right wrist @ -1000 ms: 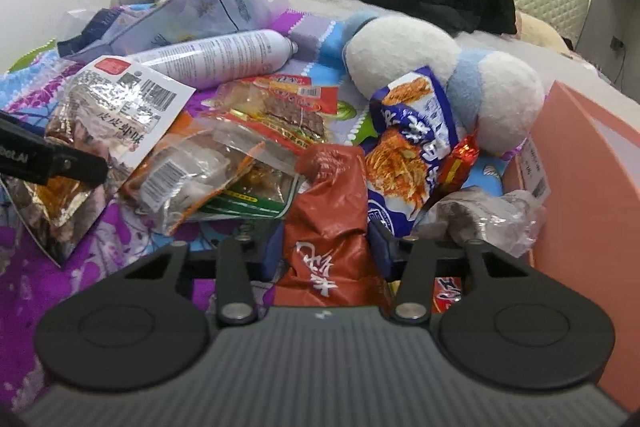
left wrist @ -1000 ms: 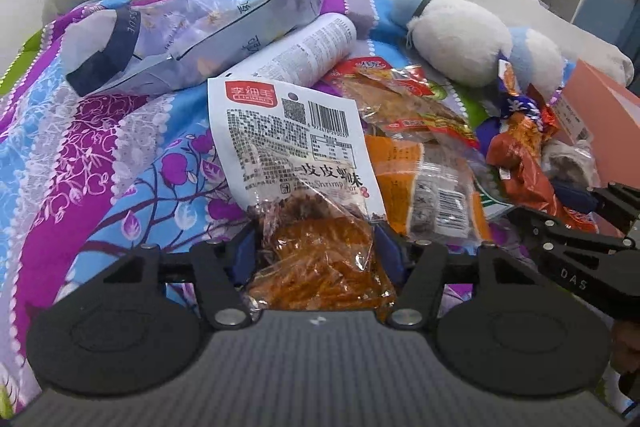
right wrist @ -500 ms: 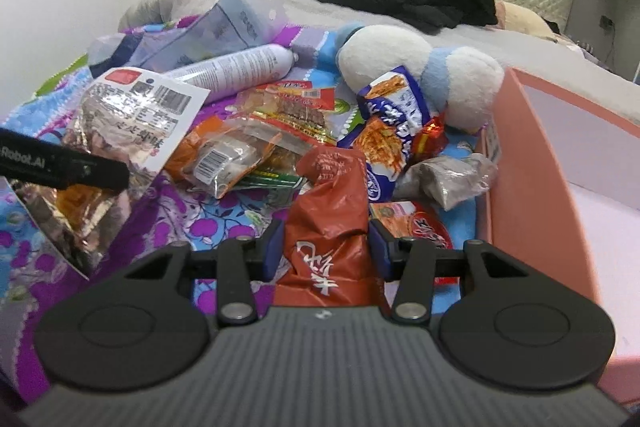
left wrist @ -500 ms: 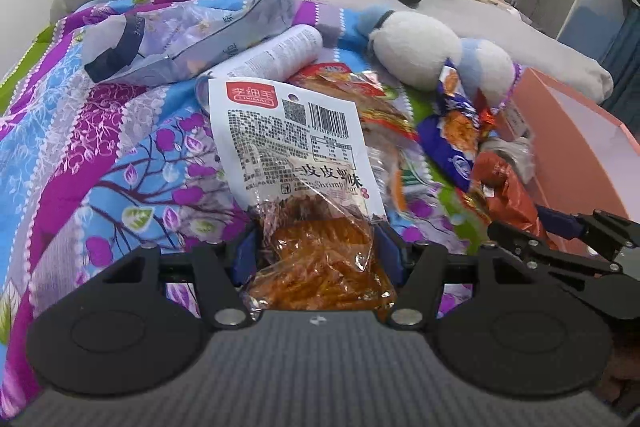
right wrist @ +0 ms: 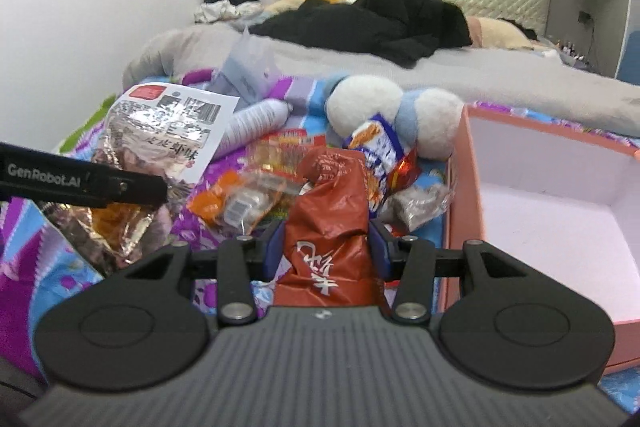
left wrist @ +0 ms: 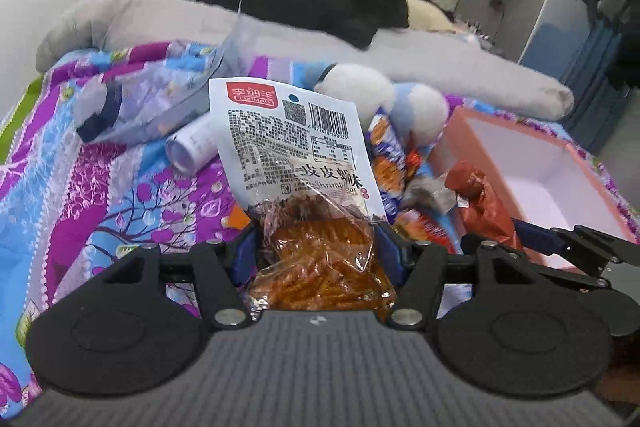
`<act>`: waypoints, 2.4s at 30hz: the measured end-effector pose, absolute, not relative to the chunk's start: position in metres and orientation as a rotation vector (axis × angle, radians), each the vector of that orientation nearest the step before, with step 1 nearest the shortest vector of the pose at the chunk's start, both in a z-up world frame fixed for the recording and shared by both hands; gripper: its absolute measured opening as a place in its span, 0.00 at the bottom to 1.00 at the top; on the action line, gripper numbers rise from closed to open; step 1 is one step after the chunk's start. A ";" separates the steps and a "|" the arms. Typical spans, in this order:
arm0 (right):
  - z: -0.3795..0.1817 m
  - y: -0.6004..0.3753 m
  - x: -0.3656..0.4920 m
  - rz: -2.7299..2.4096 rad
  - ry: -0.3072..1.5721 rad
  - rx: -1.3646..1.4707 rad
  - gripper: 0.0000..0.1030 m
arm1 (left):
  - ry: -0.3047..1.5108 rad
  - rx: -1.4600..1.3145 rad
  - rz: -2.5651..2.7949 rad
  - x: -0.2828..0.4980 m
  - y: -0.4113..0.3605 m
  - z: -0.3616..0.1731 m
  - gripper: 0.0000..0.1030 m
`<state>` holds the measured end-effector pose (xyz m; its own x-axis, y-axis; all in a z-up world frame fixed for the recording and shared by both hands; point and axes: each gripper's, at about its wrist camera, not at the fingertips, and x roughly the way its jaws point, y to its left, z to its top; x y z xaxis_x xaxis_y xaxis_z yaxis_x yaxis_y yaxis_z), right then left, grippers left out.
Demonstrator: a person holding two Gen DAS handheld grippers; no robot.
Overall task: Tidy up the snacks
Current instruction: 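Lift both held snack bags and carry them over the open pink box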
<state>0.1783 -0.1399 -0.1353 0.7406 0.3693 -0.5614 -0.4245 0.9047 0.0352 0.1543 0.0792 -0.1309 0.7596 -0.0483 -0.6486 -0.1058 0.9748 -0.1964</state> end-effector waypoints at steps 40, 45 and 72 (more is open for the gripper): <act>-0.066 -0.260 0.137 0.179 0.494 0.012 0.47 | 0.707 -0.206 -0.283 0.163 -0.065 -0.059 0.64; -0.073 -0.281 0.158 0.143 0.505 0.028 0.47 | 0.696 -0.165 -0.316 0.194 -0.089 -0.054 0.64; -0.107 -0.375 0.287 0.032 0.708 0.092 0.47 | 0.989 -0.299 -0.380 0.407 -0.170 -0.112 0.65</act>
